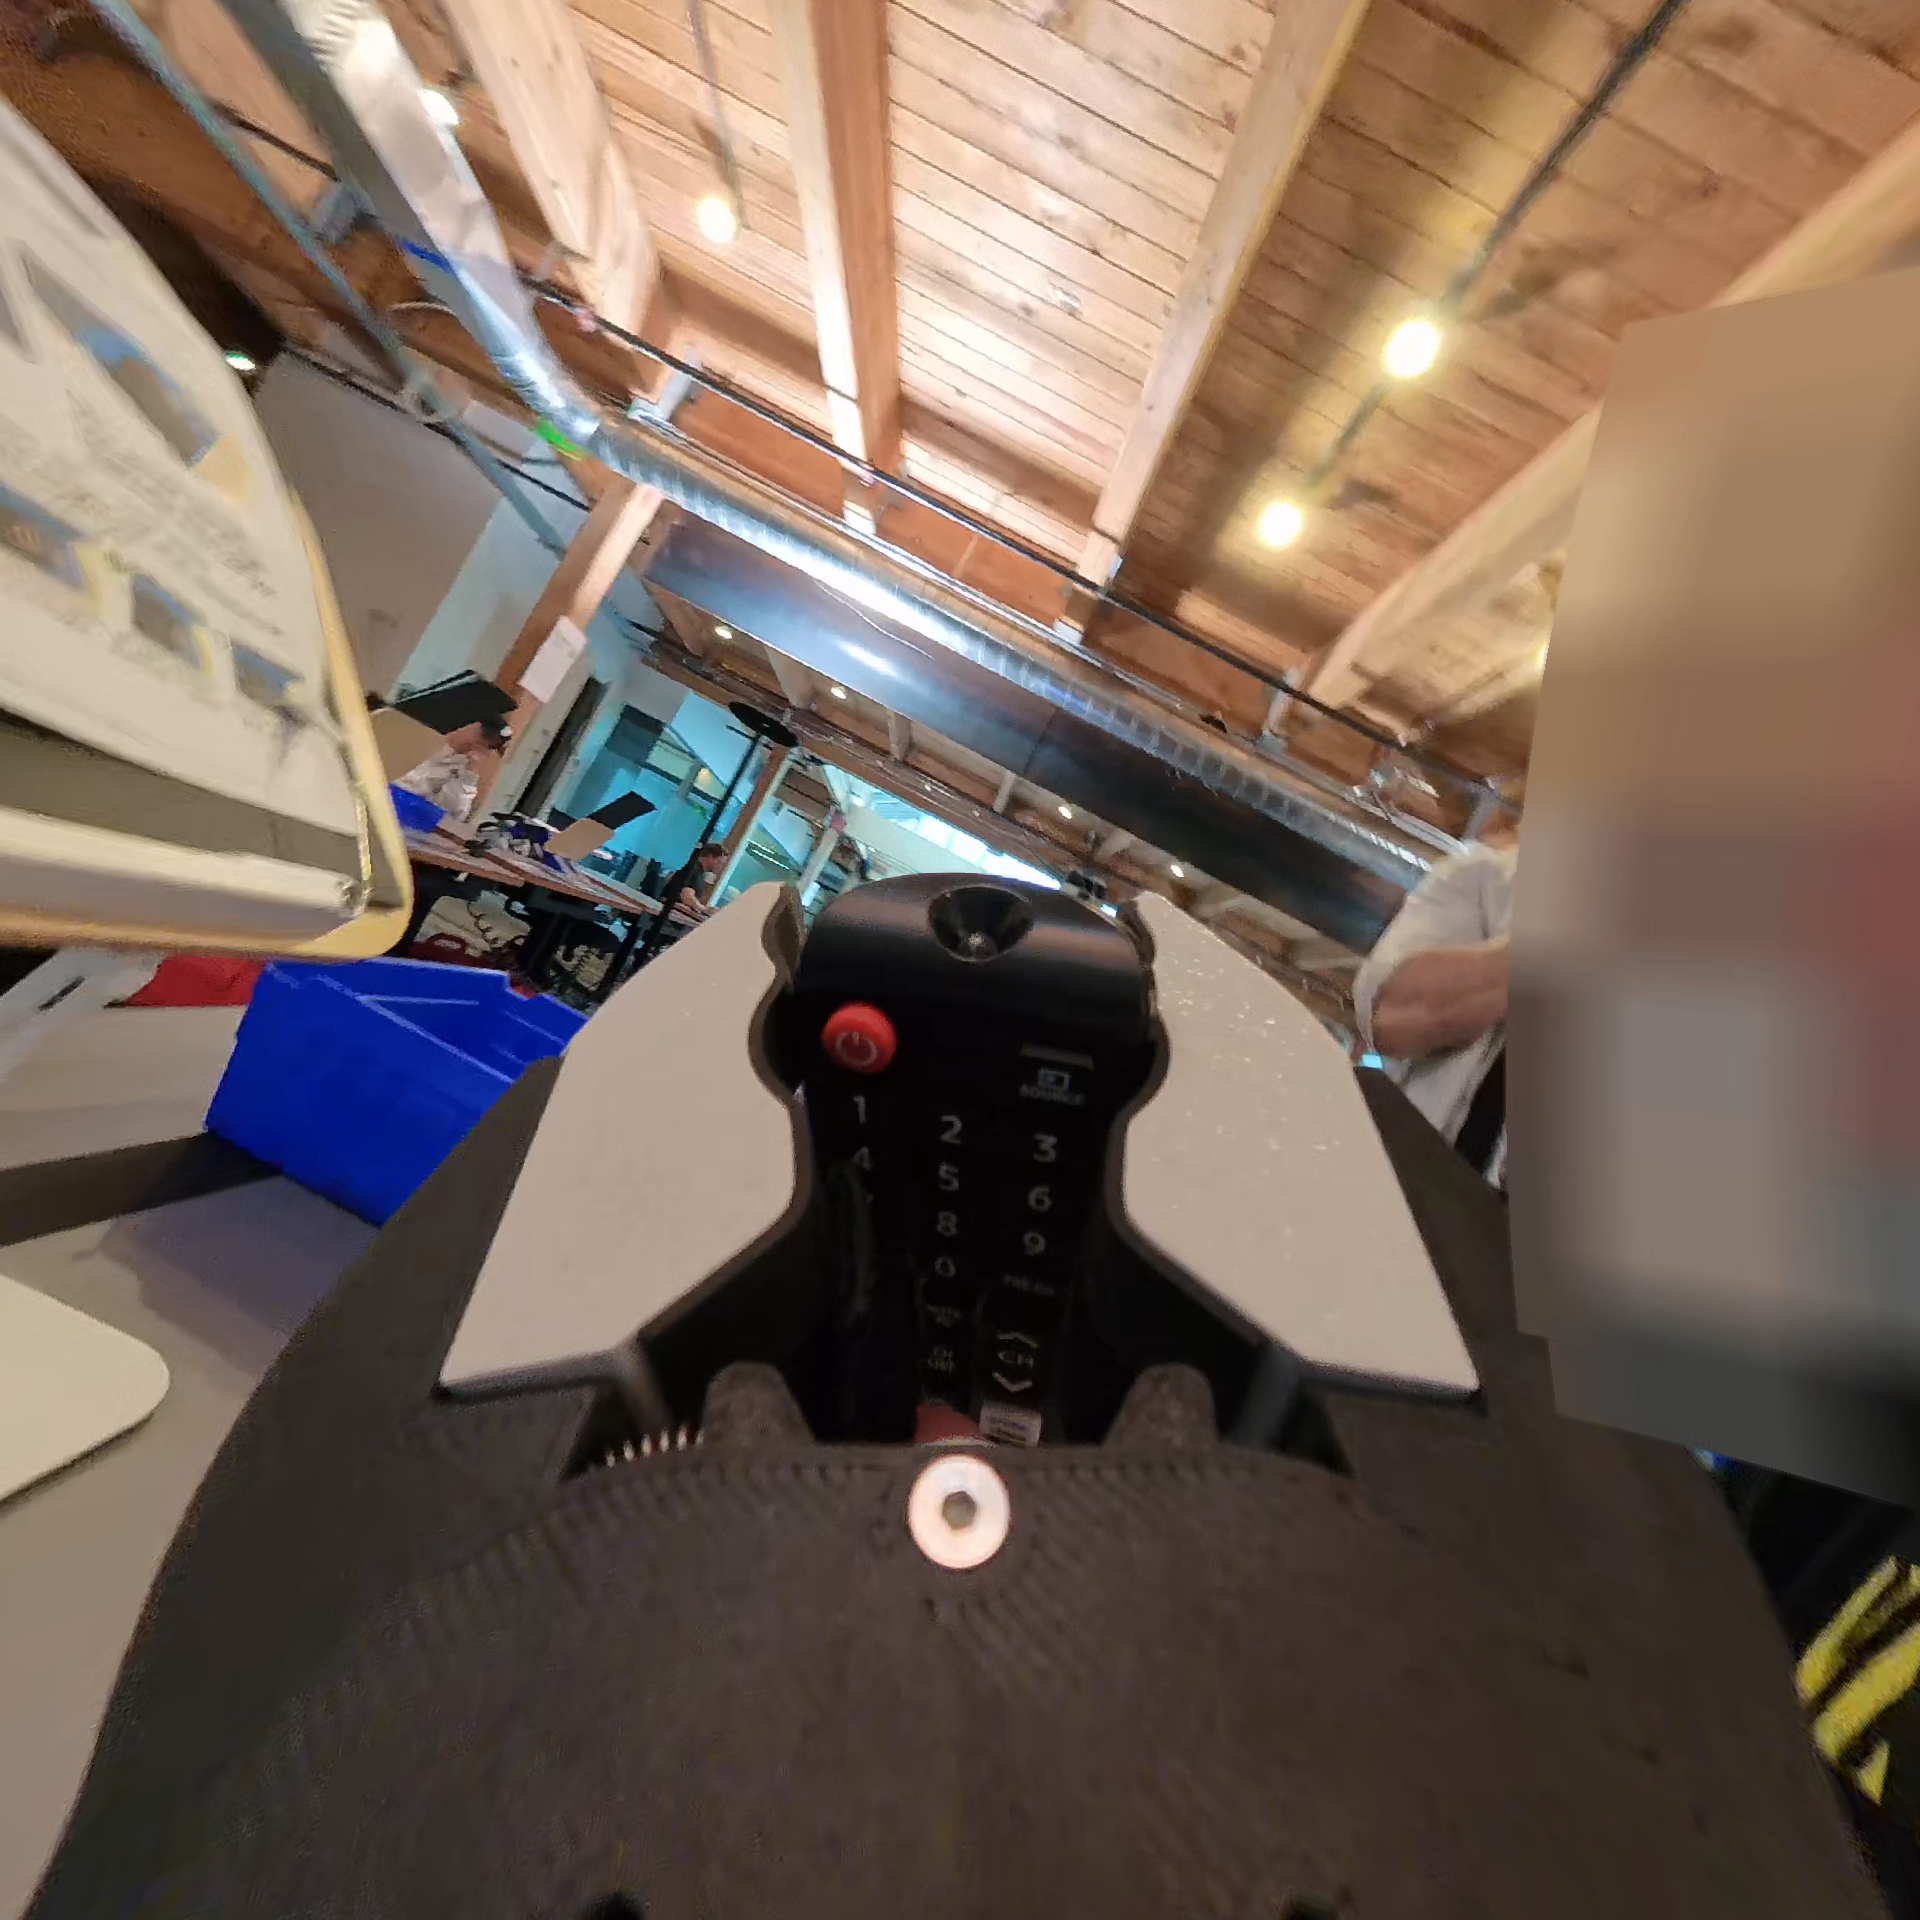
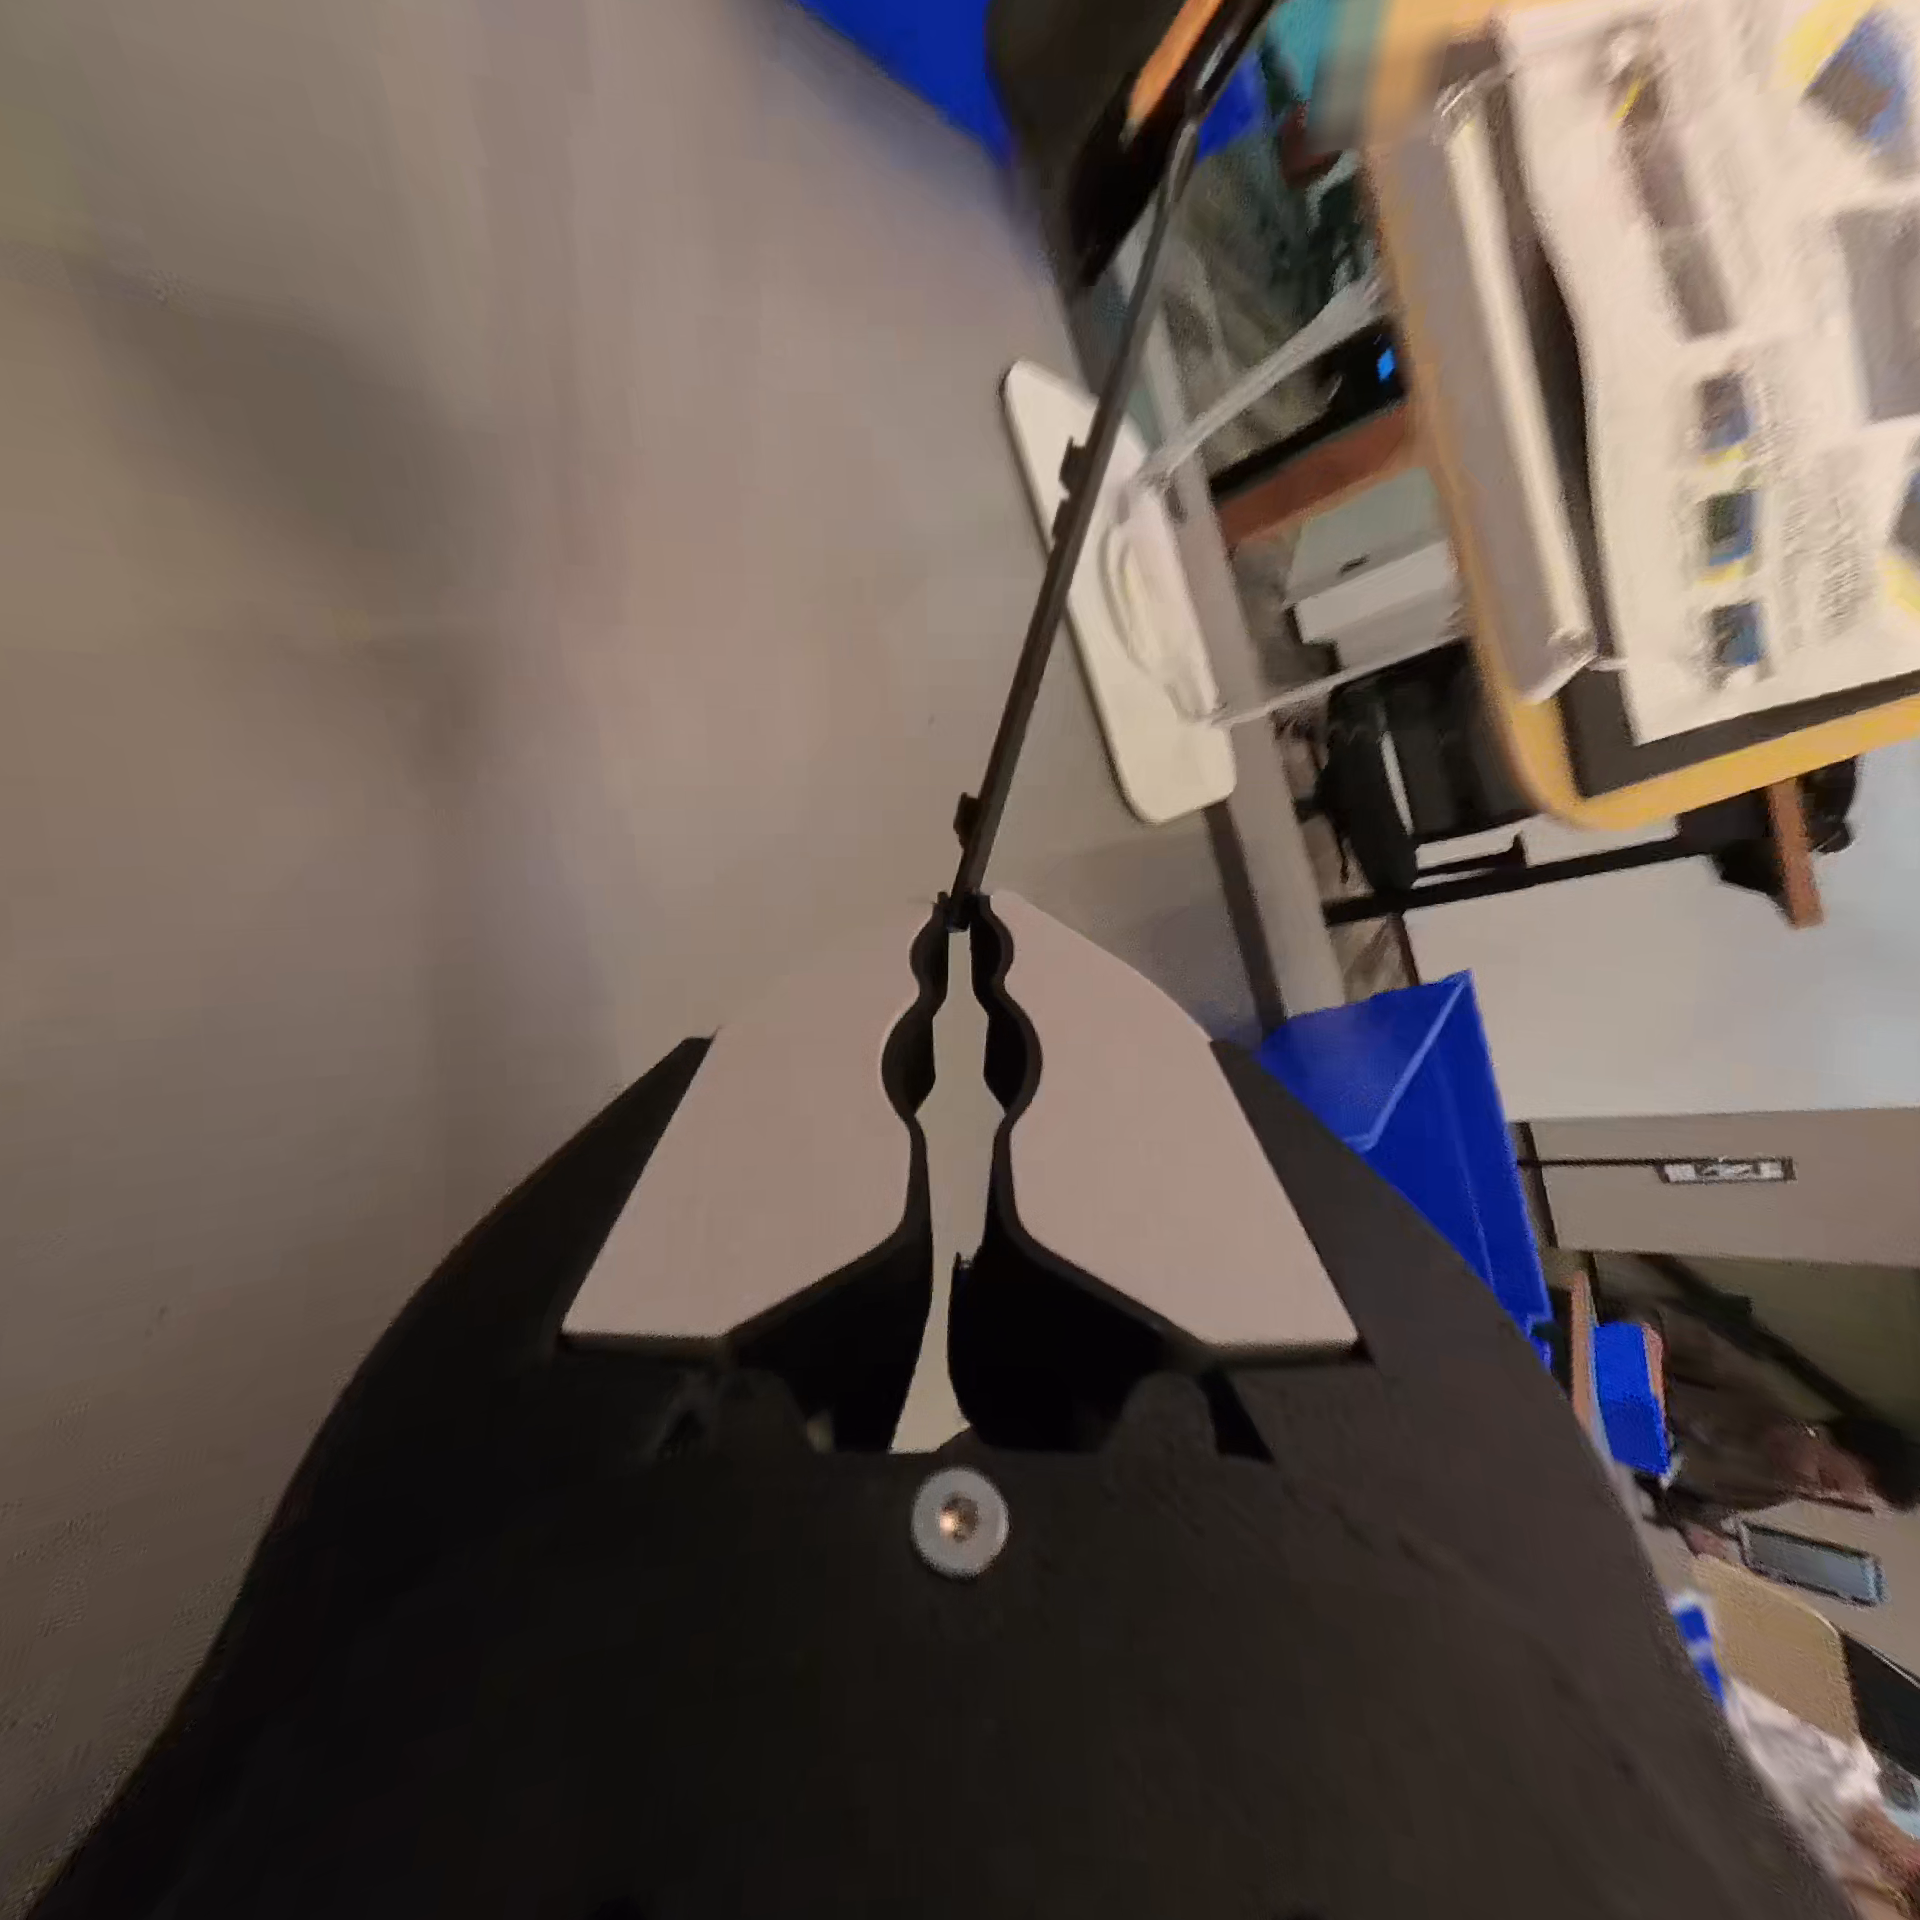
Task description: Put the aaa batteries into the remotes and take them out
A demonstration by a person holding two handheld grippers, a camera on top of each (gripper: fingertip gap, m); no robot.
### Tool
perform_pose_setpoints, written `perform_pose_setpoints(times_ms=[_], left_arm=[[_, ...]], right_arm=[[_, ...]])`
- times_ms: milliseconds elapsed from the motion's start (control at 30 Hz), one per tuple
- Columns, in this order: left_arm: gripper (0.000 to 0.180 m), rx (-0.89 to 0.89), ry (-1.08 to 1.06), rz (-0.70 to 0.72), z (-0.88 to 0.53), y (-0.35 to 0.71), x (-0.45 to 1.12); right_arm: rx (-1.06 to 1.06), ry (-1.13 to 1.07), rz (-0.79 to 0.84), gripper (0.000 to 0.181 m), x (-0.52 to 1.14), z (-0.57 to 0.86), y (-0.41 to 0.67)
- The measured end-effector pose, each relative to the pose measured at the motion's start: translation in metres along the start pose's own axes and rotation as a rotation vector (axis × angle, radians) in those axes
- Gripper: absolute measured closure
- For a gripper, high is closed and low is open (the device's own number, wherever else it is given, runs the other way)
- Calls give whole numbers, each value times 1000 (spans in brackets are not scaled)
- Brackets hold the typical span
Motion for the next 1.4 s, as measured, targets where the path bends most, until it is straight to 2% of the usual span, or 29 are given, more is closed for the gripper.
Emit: perform_pose_setpoints(times_ms=[167, 267, 333, 400, 467, 567, 633, 667, 733, 767, 833, 900, 967, 1067, 1400], left_arm=[[121, 50, -86, -39, 4, 5, 5], [118, 67, -133, -68, 5, 5, 8], [118, 85, -166, -76, 7, 5, 9], [119, 103, -191, -93, 9, 5, 10], [119, 125, -209, -116, 8, 4, 11], [120, 135, -236, -122, 5, 2, 12], [121, 152, -260, -131, 4, 2, 12], [121, 162, -260, -129, 3, 3, 12], [121, 161, -282, -117, 1, 4, 13], [121, 159, -293, -115, 1, 5, 13], [121, 180, -304, -140, 2, 3, 17], [121, 192, -321, -163, 3, 0, 21], [121, 194, -348, -178, 5, 0, 26], [121, 196, -369, -194, 6, 0, 31], [121, 188, -397, -248, 8, -8, 41]], right_arm=[[-31, 161, -142, 179, 17, -24, -16], [-58, 260, -143, 180, 22, -36, -21], [-25, 313, -134, 170, 22, -39, -23], [56, 345, -119, 157, 17, -33, -25], [191, 365, -46, 157, 13, -22, -26], [285, 314, -80, 154, 21, -7, -30], [510, 313, 19, 158, 25, 10, -24], [638, 320, 134, 157, 25, 22, -18], [862, 358, 457, 169, 22, 46, -4], [949, 378, 566, 172, 23, 57, 1], [1020, 429, 678, 171, 31, 73, 11], [1076, 459, 755, 157, 39, 90, 24], [1081, 463, 716, 136, 52, 99, 30], [1142, 617, 711, 123, 74, 101, 38], [1235, 877, 910, 153, 101, 93, 46]])
Point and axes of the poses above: each gripper's, where its closed fingertips meet, x out along the fingers, y out of its top, z = x × y across the jaws, the point moved 9 cm from there along -x, back along the fingers, and after that the axes turned 7 degrees about -x, right-handed, at the moved point
